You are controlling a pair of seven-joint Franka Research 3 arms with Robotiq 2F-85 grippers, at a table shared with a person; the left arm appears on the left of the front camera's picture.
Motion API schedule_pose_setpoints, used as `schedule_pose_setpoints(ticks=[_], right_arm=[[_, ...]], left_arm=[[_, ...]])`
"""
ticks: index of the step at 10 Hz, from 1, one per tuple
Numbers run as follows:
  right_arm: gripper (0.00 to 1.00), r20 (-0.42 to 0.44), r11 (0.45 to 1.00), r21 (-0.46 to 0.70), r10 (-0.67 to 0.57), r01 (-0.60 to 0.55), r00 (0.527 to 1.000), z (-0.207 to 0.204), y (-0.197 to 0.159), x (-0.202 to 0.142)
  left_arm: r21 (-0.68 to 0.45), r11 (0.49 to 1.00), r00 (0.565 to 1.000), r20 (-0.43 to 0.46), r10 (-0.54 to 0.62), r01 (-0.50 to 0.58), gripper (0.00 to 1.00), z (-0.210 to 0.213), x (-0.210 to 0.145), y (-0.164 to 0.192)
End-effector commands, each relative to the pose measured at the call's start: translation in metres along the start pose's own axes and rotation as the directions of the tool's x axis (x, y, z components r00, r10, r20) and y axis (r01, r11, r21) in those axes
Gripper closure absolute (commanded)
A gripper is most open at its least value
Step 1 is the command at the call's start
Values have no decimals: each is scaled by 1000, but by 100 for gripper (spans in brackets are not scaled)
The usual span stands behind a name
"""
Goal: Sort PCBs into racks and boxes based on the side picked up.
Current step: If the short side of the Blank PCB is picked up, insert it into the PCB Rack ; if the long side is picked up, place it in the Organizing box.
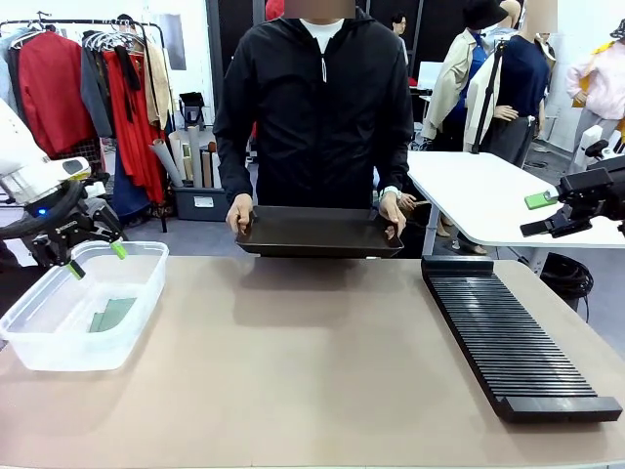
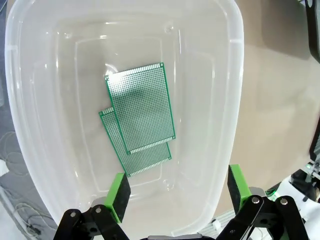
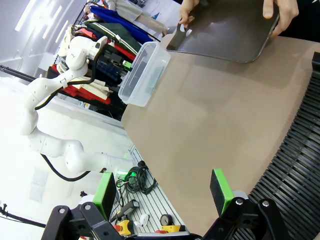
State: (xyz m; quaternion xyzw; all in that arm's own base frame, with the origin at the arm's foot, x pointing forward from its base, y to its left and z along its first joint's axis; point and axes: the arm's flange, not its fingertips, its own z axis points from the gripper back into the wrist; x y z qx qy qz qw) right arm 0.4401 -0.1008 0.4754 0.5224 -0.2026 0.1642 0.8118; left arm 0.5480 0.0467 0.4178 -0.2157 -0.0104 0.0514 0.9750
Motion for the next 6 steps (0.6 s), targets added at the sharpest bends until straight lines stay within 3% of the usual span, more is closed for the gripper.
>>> schedule_pose_setpoints(ticks=[1,4,6], right_arm=[[0,-2,1000,1,5,-5,1000,-1,3,1],[0,-2,1000,1,5,-5,1000,-1,3,1],[0,-2,1000,1,5,-5,1000,-1,3,1]], left_arm=[[-19,1000,1000,12,-12,12,0,3,-2,2],[0,1000,1000,1,0,0,0,0,0,0],[-284,948,989,7,-146,142,0,21,-5,-12]])
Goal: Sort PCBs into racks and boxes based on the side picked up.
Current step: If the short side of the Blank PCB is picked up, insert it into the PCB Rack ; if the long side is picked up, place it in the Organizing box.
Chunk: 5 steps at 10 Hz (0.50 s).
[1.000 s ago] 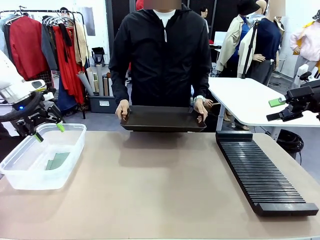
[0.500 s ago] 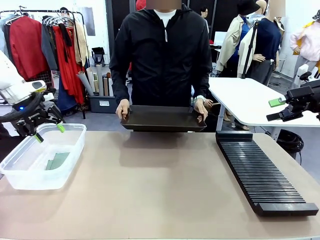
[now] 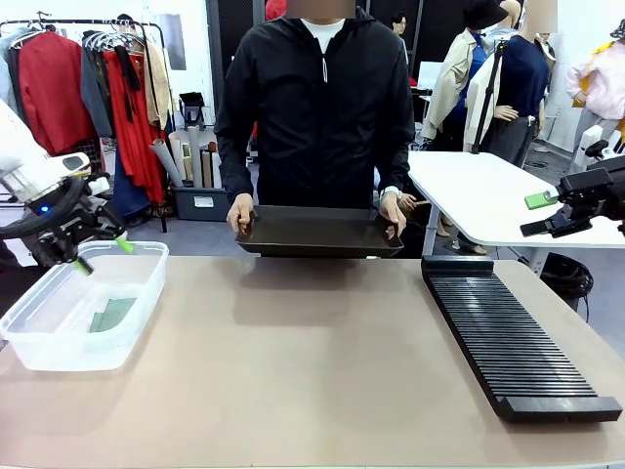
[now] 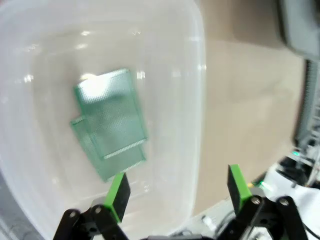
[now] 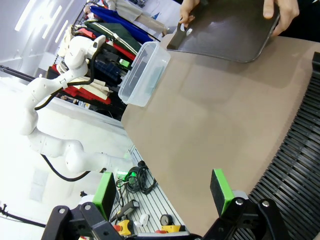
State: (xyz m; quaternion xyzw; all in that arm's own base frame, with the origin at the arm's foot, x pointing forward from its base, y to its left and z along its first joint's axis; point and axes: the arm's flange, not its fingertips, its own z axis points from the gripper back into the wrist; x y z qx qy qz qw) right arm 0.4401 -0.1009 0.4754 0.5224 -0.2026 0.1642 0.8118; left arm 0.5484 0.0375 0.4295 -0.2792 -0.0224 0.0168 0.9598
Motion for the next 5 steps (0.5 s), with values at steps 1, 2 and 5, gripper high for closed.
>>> schedule_pose_setpoints(ticks=[1,2,5], right_arm=[[0,-2,1000,1,5,-5,1000,-1,3,1],[0,-2,1000,1,5,-5,1000,-1,3,1],[0,-2,1000,1,5,-5,1000,-1,3,1]], left_arm=[[-252,960,992,42,-116,123,0,25,-8,-1],[-366,916,987,62,-149,161,0,34,-11,0],[-583,761,954,98,-284,286,0,41,-10,-7]])
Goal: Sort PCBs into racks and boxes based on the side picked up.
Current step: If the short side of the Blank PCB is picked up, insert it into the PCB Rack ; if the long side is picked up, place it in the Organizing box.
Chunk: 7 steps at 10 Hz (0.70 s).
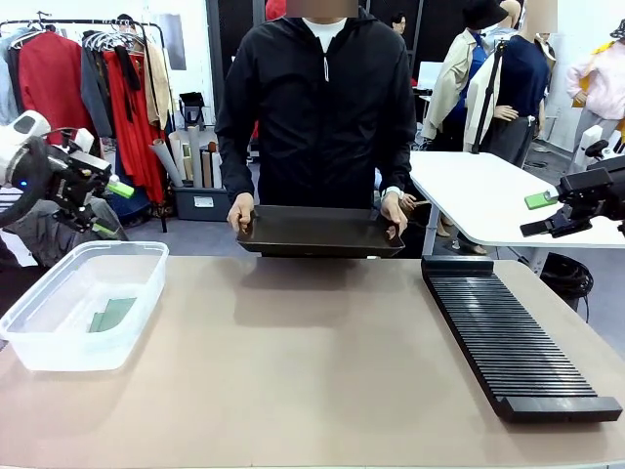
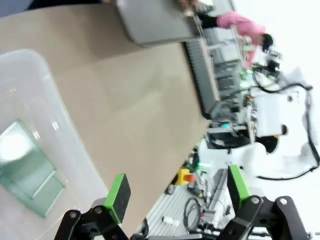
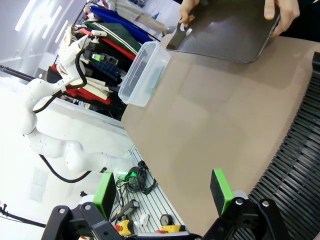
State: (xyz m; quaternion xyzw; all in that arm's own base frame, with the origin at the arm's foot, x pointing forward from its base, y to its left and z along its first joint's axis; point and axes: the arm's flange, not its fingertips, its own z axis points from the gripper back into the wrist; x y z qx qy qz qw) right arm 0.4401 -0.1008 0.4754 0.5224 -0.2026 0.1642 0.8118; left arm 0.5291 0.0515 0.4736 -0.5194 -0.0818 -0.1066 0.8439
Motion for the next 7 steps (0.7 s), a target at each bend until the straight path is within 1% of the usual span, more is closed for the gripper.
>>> schedule_pose_setpoints(ticks=[1,3,4,5,6,7], right_arm=[[0,-2,1000,1,5,-5,1000,-1,3,1],[0,-2,1000,1,5,-5,1000,-1,3,1],[0,-2,1000,1,5,-5,1000,-1,3,1],[0,-2,1000,1,5,-5,1000,-1,3,1],[0,-2,1000,1,5,-5,1000,-1,3,1],[0,-2,1000,1,5,-5,1000,-1,3,1]], left_arm=[[-151,984,995,-9,-99,97,0,-2,7,3],[-168,975,989,-4,-148,145,0,-5,14,-5],[-120,968,975,38,-218,221,0,-10,17,-9],[-98,959,963,45,-264,267,0,-13,18,-12],[-92,952,957,41,-288,291,0,-15,19,-14],[-69,962,964,3,-265,264,0,-19,21,-15]])
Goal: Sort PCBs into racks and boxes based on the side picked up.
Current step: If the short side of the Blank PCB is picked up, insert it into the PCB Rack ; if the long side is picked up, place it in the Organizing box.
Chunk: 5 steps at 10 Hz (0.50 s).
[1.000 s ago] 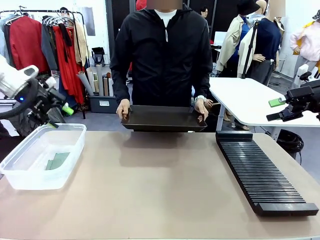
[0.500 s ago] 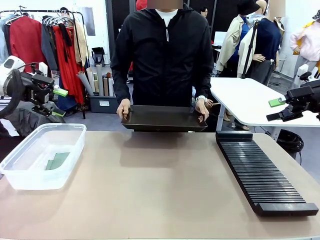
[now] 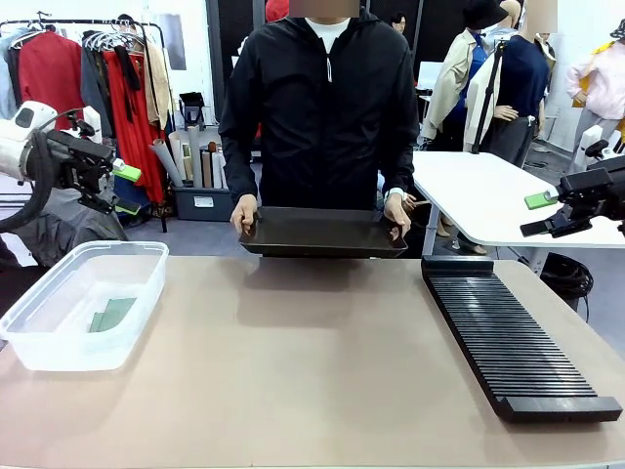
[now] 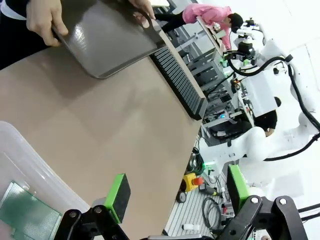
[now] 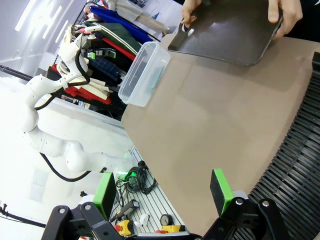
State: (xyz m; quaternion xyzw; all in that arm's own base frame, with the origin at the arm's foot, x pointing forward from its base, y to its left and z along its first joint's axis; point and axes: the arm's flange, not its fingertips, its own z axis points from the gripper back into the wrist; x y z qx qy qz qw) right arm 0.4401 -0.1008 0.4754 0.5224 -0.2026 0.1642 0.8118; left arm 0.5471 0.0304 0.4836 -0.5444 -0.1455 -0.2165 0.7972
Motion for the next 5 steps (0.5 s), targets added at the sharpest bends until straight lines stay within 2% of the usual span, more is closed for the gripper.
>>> schedule_pose_setpoints(ticks=[1,2,5], right_arm=[[0,-2,1000,1,5,-5,1000,-1,3,1],[0,-2,1000,1,5,-5,1000,-1,3,1],[0,-2,1000,1,5,-5,1000,-1,3,1]], left_arm=[[61,998,999,-35,20,-18,0,-10,2,0],[0,1000,1000,0,0,0,0,0,0,0],[0,1000,1000,0,0,0,0,0,0,0]])
